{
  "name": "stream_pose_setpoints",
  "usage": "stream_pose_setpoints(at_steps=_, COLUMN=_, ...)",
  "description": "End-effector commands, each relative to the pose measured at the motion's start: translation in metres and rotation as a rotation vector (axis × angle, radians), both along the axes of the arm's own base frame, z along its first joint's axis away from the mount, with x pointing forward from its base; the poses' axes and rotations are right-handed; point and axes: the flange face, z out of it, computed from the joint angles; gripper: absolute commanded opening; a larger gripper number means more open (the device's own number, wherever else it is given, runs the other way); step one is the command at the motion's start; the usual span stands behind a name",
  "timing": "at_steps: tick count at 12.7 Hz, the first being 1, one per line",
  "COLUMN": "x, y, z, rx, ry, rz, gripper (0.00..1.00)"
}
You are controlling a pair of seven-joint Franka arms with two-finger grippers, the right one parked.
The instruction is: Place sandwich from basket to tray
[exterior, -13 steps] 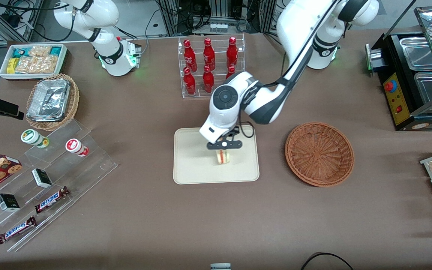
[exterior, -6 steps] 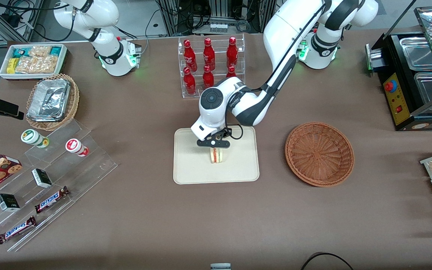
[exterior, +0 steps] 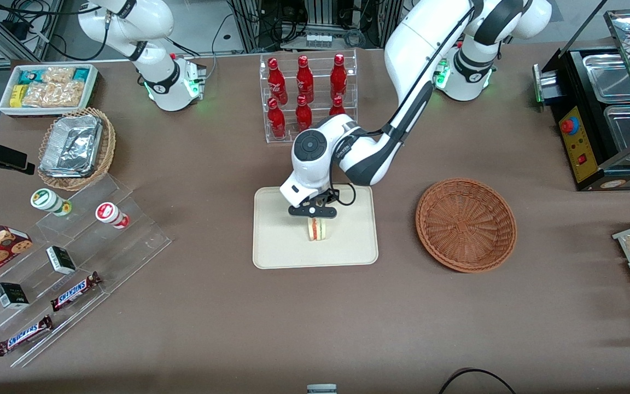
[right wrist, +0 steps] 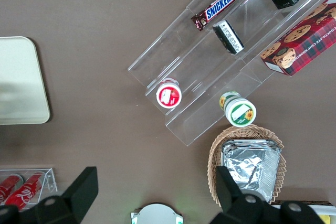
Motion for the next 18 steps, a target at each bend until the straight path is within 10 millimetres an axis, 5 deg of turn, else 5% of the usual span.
stream_pose_setpoints(at_steps=1, x=0.004, y=-0.004, z=0.001, rx=0.0, ry=-0.022, rz=-0.008, gripper=1.0)
stream_pose_setpoints(at_steps=3, x=0.009, y=-0.002, z=0.016, rx=-0.004, ry=-0.029, rz=0.0, gripper=1.0)
stream_pose_setpoints(at_steps=6, x=0.007, y=0.012, z=0.099, rx=0.022, ry=-0.033, rz=0.02, gripper=1.0)
stream_pose_setpoints(at_steps=9, x=0.029, y=0.073, z=0.188, rx=0.046, ry=-0.031, rz=0.099, gripper=1.0)
stream_pose_setpoints(at_steps=12, x=0.055, y=0.152, z=0.249, rx=0.021, ry=-0.085, rz=0.206, gripper=1.0)
stream_pose_setpoints(at_steps=18, x=0.056, y=0.282, z=0.315, rx=0.065, ry=-0.08, rz=0.163, gripper=1.0)
